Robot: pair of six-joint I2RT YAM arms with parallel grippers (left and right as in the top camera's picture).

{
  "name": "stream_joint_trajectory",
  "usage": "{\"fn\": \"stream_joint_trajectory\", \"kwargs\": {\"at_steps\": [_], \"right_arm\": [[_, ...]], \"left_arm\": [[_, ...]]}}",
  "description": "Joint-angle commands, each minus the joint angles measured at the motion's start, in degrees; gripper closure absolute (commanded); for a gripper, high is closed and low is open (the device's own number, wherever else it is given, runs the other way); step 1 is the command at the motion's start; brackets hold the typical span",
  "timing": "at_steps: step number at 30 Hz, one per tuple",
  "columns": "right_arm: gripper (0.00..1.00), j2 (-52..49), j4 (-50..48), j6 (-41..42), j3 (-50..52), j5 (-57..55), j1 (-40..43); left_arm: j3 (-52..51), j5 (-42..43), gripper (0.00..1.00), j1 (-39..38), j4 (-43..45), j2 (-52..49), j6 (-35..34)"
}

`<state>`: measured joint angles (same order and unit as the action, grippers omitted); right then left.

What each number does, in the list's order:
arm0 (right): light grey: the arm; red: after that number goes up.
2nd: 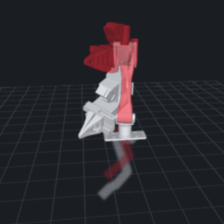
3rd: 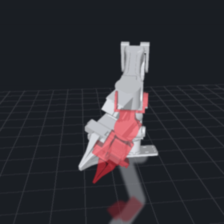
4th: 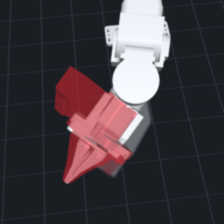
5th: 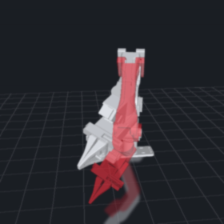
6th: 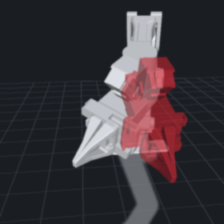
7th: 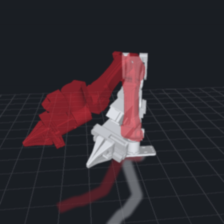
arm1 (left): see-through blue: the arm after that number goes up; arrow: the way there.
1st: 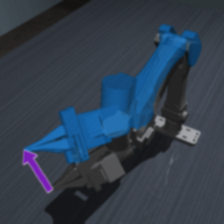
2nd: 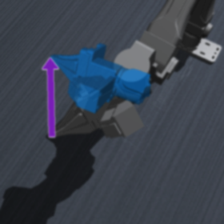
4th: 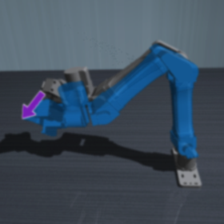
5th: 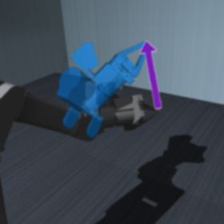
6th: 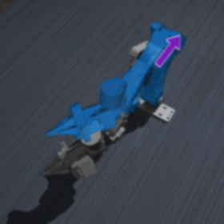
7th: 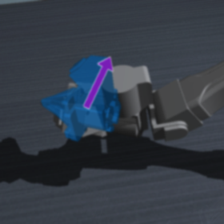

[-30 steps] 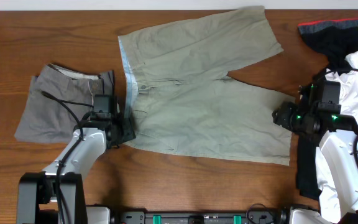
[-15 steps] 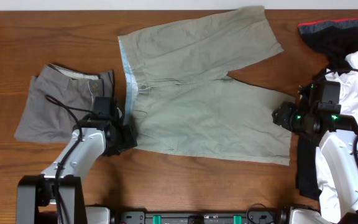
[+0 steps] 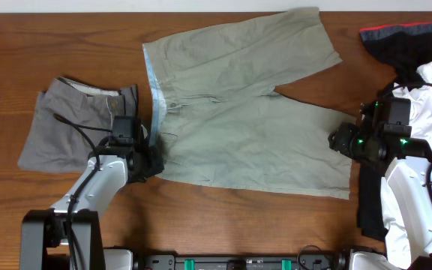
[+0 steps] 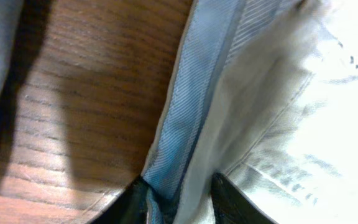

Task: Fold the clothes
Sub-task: 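Hold the left seam and move the right gripper to the right leg edge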

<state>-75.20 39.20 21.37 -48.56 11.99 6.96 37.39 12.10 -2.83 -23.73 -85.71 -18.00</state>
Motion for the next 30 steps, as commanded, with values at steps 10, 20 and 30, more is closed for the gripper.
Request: {"fn": "stream_joint_trajectory", "kwargs": {"at_steps": [10,20,30], "right_arm": [[0.49,0.39,0.33,-0.87,-0.09,-1.18,0.22],[0.52,-1.77,8.02,0.04,-0.07,-2.93,0.26],[0.40,-10.99,18.38,1.55,1.70,-2.64,0.26]], "left_arm": [[-2.89,2.25,0.76,-0.07,-6.01,-3.02,0.11],[2.03,2.23,0.94,-0.07,-10.10,-1.77,0.15],[2.14,2.23,0.94,-0.07,-10.32,-1.70,0.15]]}}
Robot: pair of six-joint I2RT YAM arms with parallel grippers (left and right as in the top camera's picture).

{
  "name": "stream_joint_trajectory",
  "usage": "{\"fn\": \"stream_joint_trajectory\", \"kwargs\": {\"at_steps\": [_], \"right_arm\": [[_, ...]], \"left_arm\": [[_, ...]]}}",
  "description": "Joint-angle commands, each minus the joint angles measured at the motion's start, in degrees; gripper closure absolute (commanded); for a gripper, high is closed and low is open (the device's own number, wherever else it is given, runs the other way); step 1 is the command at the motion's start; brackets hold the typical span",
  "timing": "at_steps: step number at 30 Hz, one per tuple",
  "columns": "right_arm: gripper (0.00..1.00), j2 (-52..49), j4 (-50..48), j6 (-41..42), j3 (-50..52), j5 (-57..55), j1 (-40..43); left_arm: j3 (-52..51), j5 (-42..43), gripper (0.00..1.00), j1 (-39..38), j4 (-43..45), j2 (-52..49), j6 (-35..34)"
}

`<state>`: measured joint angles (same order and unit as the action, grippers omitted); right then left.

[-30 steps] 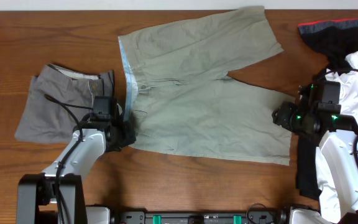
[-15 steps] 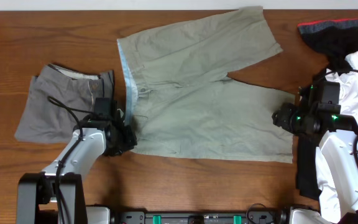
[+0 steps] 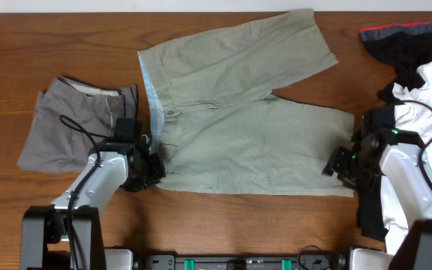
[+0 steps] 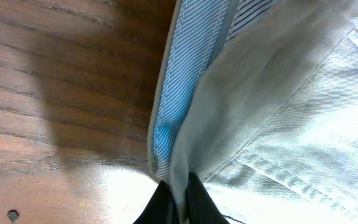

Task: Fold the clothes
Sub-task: 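Hold the left seam and move the right gripper to the right leg edge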

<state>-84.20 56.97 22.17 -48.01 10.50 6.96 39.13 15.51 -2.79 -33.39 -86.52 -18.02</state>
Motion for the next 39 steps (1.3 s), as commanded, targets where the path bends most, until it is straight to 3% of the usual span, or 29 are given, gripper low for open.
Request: {"fn": "stream_joint_trajectory", "kwargs": {"at_steps": [1,9,15,17,20,21,26,39], "right_arm": [[0.39,-2.60,0.61,1.57,1.53,-2.86,0.28],[0.30,-3.45,-4.96,6.19,5.03,-6.19,2.99],[0.31,-3.45,-9.14,7.23,8.57,-5.97,3.65],[0.39,-3.45,-9.35,7.45,9.07,-5.99,3.65],[0.81,-3.45,-9.73,7.39,9.09,-5.99,3.65],[0.91,-3.43,-9.90,7.39,8.76,-5.99,3.65],[0.98,-2.71,-7.48,6.16,5.88,-5.99,3.65],[0.99,2.29,-3.41,2.71,2.69,-6.27,3.65]], "left_arm": [[0.39,-1.18,0.94,-0.11,-0.63,-0.90,0.17],[0.39,-1.18,0.94,-0.11,-0.20,-0.90,0.17],[0.39,-1.18,0.93,-0.11,-0.20,-0.90,0.20],[0.39,-1.18,0.93,-0.11,-0.17,-0.90,0.17],[0.39,-1.16,0.93,-0.11,0.00,-0.90,0.17],[0.39,-1.18,0.93,-0.11,0.02,-0.90,0.20],[0.39,-1.16,0.93,-0.11,0.00,-0.90,0.20],[0.39,-1.16,0.93,-0.11,0.00,-0.90,0.20]]}}
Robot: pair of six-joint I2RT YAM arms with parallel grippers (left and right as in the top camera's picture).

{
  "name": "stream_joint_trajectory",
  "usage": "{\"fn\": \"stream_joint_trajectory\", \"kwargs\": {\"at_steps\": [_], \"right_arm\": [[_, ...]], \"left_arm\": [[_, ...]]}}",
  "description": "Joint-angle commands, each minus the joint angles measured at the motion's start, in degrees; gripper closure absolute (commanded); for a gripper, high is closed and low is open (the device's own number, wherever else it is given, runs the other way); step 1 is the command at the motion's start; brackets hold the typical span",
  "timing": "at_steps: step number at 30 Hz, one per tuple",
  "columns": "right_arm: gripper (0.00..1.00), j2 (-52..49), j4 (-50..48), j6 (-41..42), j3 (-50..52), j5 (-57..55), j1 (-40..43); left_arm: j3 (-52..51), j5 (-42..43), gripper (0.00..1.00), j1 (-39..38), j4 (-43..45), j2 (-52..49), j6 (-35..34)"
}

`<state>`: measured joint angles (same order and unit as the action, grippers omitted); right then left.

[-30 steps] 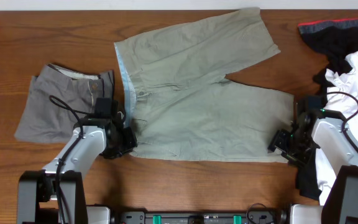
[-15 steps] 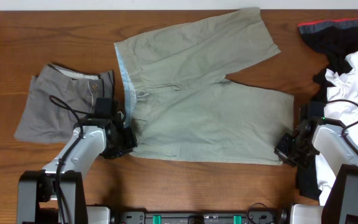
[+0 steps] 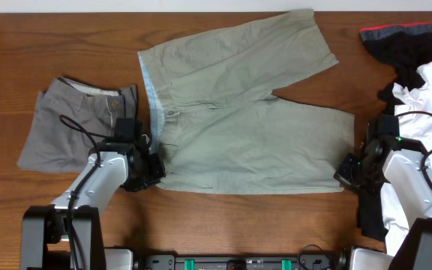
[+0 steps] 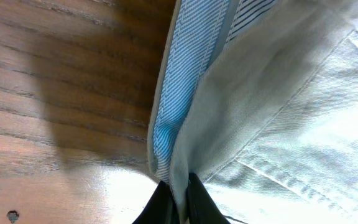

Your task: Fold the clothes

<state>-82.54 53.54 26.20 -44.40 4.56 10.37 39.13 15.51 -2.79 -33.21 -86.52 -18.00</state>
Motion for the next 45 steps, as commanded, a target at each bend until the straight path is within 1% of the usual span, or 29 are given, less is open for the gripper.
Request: {"fn": "stream_joint_trajectory", "kwargs": {"at_steps": [1,6,10,11,12,13,15,16,18,19,20,23,27,31,33,34,35,39,40,43,44,45], "right_arm": [[0.99,0.63,-0.15,-1.53,-0.92,-0.66,0.24],[0.99,0.63,-1.31,-1.60,-0.92,-7.23,0.22],[0.98,0.63,-1.86,-1.62,-0.92,-8.15,0.22],[0.92,0.63,-1.46,-1.62,-0.92,-8.15,0.22],[0.79,0.63,-1.14,-1.62,-0.90,-8.15,0.22],[0.60,0.61,-0.79,-1.62,-0.85,-8.20,0.22],[0.44,0.61,-0.15,-1.55,-0.70,-7.98,0.22],[0.40,0.57,-0.04,-1.55,-0.46,-7.50,0.22],[0.36,0.55,-0.52,-0.63,0.59,-7.26,0.22],[0.32,0.50,-1.31,0.04,1.57,-7.06,0.22],[0.32,0.46,-2.47,0.13,2.78,-6.27,0.22],[0.33,0.02,-5.77,0.39,6.29,-3.45,0.22],[0.40,-0.09,-6.56,3.45,9.22,-3.17,0.22],[0.41,-0.09,-8.63,4.74,10.43,-4.74,0.24],[0.46,-0.09,-10.80,5.09,10.47,-4.76,0.22],[0.47,-0.09,-11.67,5.09,10.47,-4.79,0.24],[0.50,-0.09,-12.66,5.07,10.47,-4.79,0.24],[0.76,-0.07,-13.49,5.05,10.45,-6.75,0.24],[0.84,-0.07,-13.31,5.05,10.45,-7.56,0.24],[0.96,-0.07,-11.37,5.03,10.27,-7.21,0.24],[0.98,-0.04,-10.75,5.03,10.27,-7.21,0.22],[0.99,0.04,-10.19,4.98,10.23,-7.21,0.22]], "left_arm": [[0.39,-1.16,0.93,-0.11,-0.17,-0.90,0.17],[0.39,-1.16,0.93,-0.11,-0.20,-0.90,0.17],[0.39,-1.14,0.93,-0.11,-0.42,-0.90,0.15],[0.39,-1.14,0.93,-0.11,-0.66,-0.90,0.15],[0.39,-1.14,0.93,-0.11,-0.87,-0.90,0.15],[0.39,-1.14,0.93,-0.11,-1.14,-0.90,0.15],[0.39,-1.14,0.93,-0.11,-1.75,-0.90,0.15],[0.39,-1.14,0.93,-0.11,-1.95,-0.90,0.15],[0.39,-1.14,0.93,-0.11,-2.19,-0.90,0.15],[0.39,-1.14,0.93,-0.11,-2.19,-0.90,0.15],[0.39,-1.11,0.93,-0.11,-2.16,-0.90,0.15],[0.39,-1.14,0.92,-0.11,-2.10,-0.90,0.15],[0.39,-1.14,0.92,-0.11,-2.10,-0.90,0.15],[0.39,-1.14,0.92,-0.11,-1.84,-0.90,0.15],[0.39,-1.14,0.92,-0.11,-1.55,-0.90,0.17],[0.39,-1.14,0.92,-0.11,-1.49,-0.90,0.17],[0.39,-1.14,0.92,-0.11,-1.44,-0.90,0.17],[0.39,-1.14,0.92,-0.11,-1.49,-0.90,0.17],[0.39,-1.14,0.92,-0.11,-1.46,-0.90,0.17],[0.39,-1.11,0.92,-0.11,-1.46,-0.90,0.17],[0.39,-1.11,0.92,-0.11,-1.49,-0.90,0.17],[0.39,-1.14,0.92,-0.11,-1.49,-0.90,0.17]]}}
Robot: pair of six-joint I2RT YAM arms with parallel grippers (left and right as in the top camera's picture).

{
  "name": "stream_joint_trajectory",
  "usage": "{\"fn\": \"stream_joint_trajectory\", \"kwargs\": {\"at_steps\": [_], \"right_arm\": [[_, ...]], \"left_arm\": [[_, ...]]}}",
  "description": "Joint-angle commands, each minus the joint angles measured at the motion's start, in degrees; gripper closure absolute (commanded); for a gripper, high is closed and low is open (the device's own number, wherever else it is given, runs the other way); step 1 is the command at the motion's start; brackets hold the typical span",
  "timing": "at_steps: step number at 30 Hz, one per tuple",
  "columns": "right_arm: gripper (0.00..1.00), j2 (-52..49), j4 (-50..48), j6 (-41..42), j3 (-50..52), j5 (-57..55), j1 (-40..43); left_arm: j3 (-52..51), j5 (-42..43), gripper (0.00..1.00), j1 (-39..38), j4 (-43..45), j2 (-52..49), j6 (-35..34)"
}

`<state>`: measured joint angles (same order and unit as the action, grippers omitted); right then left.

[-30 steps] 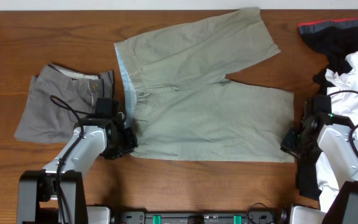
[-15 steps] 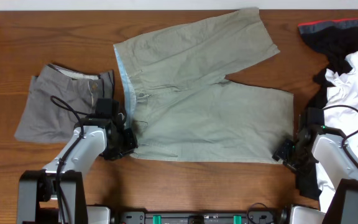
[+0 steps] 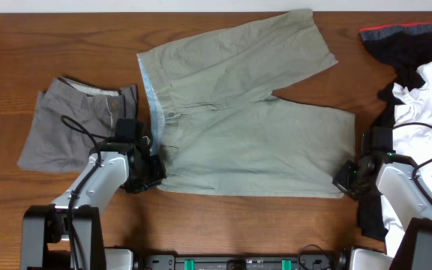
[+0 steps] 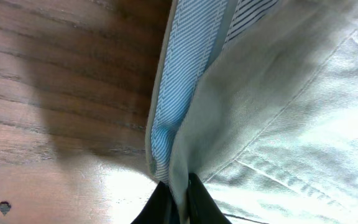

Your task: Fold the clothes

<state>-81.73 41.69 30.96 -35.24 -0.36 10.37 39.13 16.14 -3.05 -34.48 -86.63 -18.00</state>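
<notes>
Olive-green shorts [image 3: 238,112] lie spread flat in the middle of the table, with the blue-lined waistband [image 3: 150,86] at the left and the two legs pointing right. My left gripper [image 3: 153,169] sits at the waistband's near corner. In the left wrist view this gripper [image 4: 180,198] is shut, pinching the edge of the waistband [image 4: 185,74]. My right gripper [image 3: 344,180] rests at the near leg's hem corner. The overhead view does not show whether its fingers hold the cloth.
A folded grey pair of shorts [image 3: 73,124] lies to the left of the left arm. At the right edge a heap of clothes holds a black garment with red trim [image 3: 403,37] and a white T-shirt. The right arm lies over that heap.
The right gripper has shifted a little toward the table's front, down along the near leg's hem to its corner. The left gripper still pinches the waistband in the same place.
The left gripper first stood open around the waistband corner, with the right gripper midway along the near hem. By the second moment the left had shut on the waistband and the shorts lay flatter. The right gripper stood nearer the front hem corner at each moment.
</notes>
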Motion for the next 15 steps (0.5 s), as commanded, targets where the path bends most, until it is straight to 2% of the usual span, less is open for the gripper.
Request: {"fn": "stream_joint_trajectory", "kwargs": {"at_steps": [1,5,8,10,12,14,15], "right_arm": [[0.99,-0.61,2.03,-0.13,1.03,-2.29,0.22],[0.99,0.87,4.13,-1.49,-0.72,-2.19,0.22],[0.99,2.71,5.79,-1.99,-2.56,-2.03,0.22],[0.99,3.85,6.21,-2.97,-3.56,-1.27,0.22],[0.99,4.74,6.49,-2.97,-4.31,-0.87,0.22],[0.99,5.31,6.45,-2.95,-4.87,-0.83,0.22],[0.99,5.35,6.34,-2.97,-5.09,-0.83,0.22]], "left_arm": [[0.39,-1.77,0.92,0.15,-0.22,-0.79,0.17],[0.39,-1.77,0.91,0.15,-0.66,-0.76,0.17],[0.70,-1.75,0.83,0.15,-2.62,-0.74,0.17],[1.18,-1.79,0.71,0.15,-4.70,-0.66,0.17],[1.36,-1.73,0.50,0.28,-6.47,-0.57,0.00],[1.33,-1.75,0.43,0.74,-8.37,-0.57,-1.77],[1.33,-1.75,0.42,1.14,-9.42,-0.57,-3.17]]}}
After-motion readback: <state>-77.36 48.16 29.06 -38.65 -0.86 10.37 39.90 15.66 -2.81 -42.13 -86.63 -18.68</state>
